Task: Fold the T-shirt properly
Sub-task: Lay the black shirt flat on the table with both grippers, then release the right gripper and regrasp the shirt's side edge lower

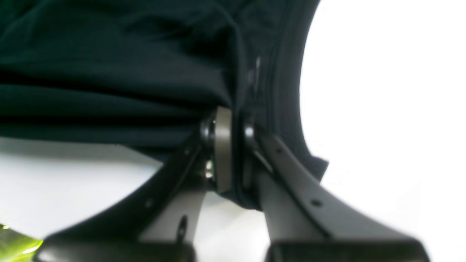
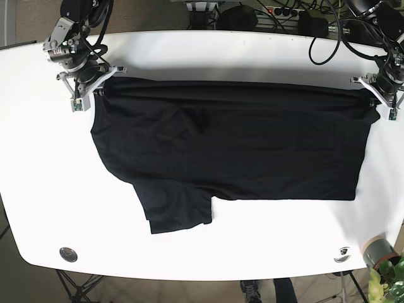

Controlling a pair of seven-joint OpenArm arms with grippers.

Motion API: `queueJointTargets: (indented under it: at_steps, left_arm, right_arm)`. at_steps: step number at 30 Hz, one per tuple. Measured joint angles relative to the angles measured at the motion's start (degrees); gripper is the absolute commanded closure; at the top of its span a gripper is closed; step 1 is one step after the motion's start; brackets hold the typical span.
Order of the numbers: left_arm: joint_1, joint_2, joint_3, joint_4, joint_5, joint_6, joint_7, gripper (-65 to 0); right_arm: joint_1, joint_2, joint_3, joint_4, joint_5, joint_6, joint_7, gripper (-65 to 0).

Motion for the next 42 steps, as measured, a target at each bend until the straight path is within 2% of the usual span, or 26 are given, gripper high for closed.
queueJointTargets:
  at_steps: [5,10,13,16,19,25,34,38,42]
  left_arm:
    - [1.84,-0.24,0.0,0.0,-0.02,0.0,-0.57,-1.0]
    - [4.48,-0.26,0.17,-0.02,0.46,0.26,-0.55,-22.8]
    - [5.51,-0.35,0.15,-0.02,1.11,0.52,-0.42,-34.9]
    - [5.73,-0.31,0.15,-0.04,1.36,0.68,-0.28,-36.5]
    - [5.38,-0.35,0.15,-0.04,1.2,0.68,-0.44,-36.5]
    - [2.08,-0.17,0.04,0.02,1.33,0.7,0.13,-36.5]
    - [-5.68,-0.31,-0.07,0.0,1.29,0.87,-0.33,-36.5]
    - [-7.91,-0.35,-0.07,-0.04,1.27,0.87,-0.44,-36.5]
    - [-9.68,-0.35,0.79,-0.85,1.31,0.87,-0.37,-36.5]
  right_arm:
    - [-2.05,-0.09,0.0,0.0,0.0,0.13,0.07,-7.5]
    - [-3.56,-0.09,0.04,0.0,-0.31,0.11,0.04,-20.9]
    - [-4.22,-0.04,0.31,0.0,0.24,0.48,0.04,-34.6]
    - [-4.52,0.07,1.51,0.0,3.8,0.59,0.07,-47.1]
    - [-4.46,0.37,2.82,0.02,6.12,0.59,0.04,-53.0]
    - [-1.11,0.9,3.13,0.0,7.69,0.55,-0.09,-53.1]
    - [8.13,4.81,2.75,-4.87,7.67,0.37,-0.31,-53.1]
    - [13.6,6.47,1.27,-9.86,3.48,-0.11,-0.13,-53.1]
    - [18.8,7.1,-1.29,-14.56,0.48,0.7,0.33,-53.1]
